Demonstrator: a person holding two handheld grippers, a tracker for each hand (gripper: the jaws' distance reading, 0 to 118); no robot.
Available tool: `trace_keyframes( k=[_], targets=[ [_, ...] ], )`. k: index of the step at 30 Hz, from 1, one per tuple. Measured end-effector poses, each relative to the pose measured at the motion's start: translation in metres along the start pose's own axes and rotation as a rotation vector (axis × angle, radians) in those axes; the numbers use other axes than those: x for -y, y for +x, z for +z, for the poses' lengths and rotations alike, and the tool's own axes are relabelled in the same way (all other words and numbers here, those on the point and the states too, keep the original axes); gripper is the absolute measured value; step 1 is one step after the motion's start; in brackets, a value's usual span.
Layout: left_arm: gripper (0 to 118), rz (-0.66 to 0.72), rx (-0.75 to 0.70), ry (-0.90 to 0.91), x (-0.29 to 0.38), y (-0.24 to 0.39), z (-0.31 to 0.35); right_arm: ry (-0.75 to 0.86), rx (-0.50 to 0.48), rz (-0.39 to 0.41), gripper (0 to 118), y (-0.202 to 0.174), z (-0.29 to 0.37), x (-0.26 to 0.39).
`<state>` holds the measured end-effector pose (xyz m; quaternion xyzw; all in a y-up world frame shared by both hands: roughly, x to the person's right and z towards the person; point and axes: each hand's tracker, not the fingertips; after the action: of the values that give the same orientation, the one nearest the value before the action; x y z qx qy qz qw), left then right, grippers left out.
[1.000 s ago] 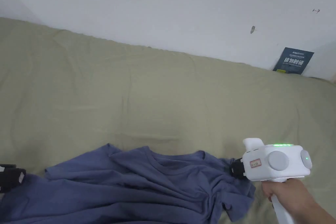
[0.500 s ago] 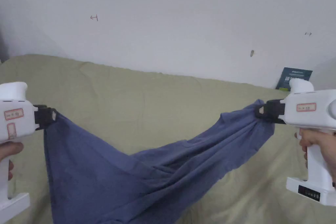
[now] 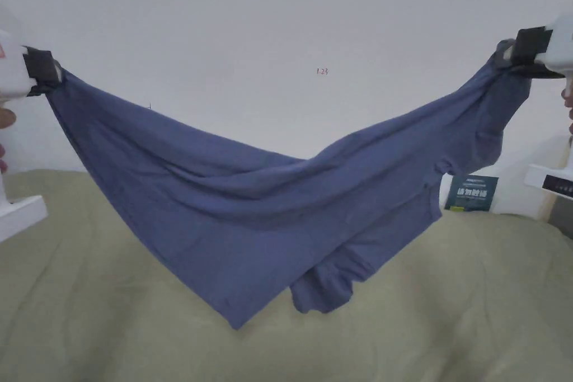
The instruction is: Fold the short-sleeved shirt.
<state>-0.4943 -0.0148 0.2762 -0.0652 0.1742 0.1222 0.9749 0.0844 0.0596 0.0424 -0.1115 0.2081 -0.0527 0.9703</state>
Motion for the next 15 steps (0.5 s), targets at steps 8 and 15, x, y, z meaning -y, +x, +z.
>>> trace_keyframes(
  k=[8,15],
  targets=[
    [0,-0.007,0.003,0.026,-0.022,0.018,-0.054,0.013,0.025,-0.014,8,0.011,-0.035,-0.005],
    [0,0.014,-0.008,-0.043,0.065,0.023,-0.099,-0.075,0.017,-0.088,8,0.031,-0.085,0.088]
  ],
)
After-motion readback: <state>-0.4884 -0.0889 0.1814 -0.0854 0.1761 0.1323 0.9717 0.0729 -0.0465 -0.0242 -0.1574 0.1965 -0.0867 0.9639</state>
